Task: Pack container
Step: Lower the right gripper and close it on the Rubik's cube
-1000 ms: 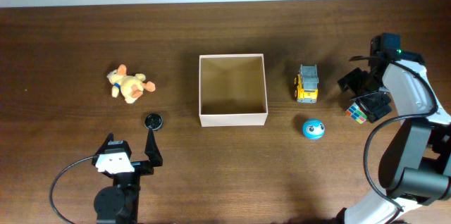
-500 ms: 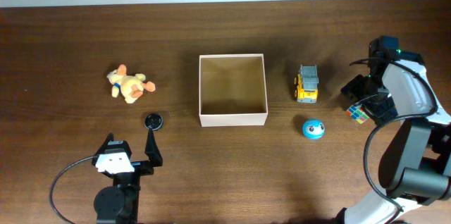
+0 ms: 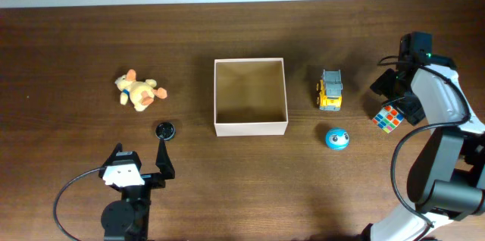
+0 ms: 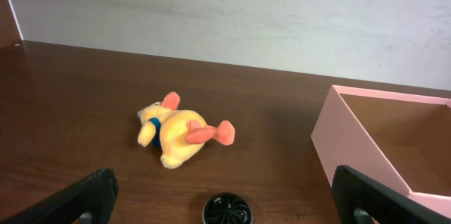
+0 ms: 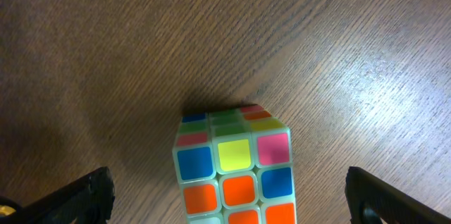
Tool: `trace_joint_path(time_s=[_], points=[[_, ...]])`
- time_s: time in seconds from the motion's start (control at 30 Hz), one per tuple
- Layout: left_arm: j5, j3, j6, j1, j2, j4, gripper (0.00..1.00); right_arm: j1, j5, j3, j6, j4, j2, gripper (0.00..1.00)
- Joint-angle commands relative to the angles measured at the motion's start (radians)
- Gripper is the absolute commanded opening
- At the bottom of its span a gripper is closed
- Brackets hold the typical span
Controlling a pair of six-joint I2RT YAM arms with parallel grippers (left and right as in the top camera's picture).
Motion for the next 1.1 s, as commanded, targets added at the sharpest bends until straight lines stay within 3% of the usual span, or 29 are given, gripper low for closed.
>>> trace_joint_path(time_s=[0.0, 0.37, 0.67, 1.07], points=[[0.014, -0.005, 0.016, 0.003, -0.009, 0.002, 0.99, 0.003, 0.019, 0.002, 0.003, 0.002, 0.028, 0.99], [0.014, -0.005, 0.016, 0.003, -0.009, 0.002, 0.99, 0.003, -0.069, -0.126, -0.004, 0.14, 0.043, 1.0], [0.014, -0.005, 0.016, 0.003, -0.009, 0.002, 0.99, 0.003, -0.075, -0.169, -0.004, 0.165, 0.043, 0.77], [0.014, -0.005, 0.016, 0.003, -0.009, 0.002, 0.99, -0.05, -0.08, -0.168, -0.088, 0.17, 0.043, 0.82]])
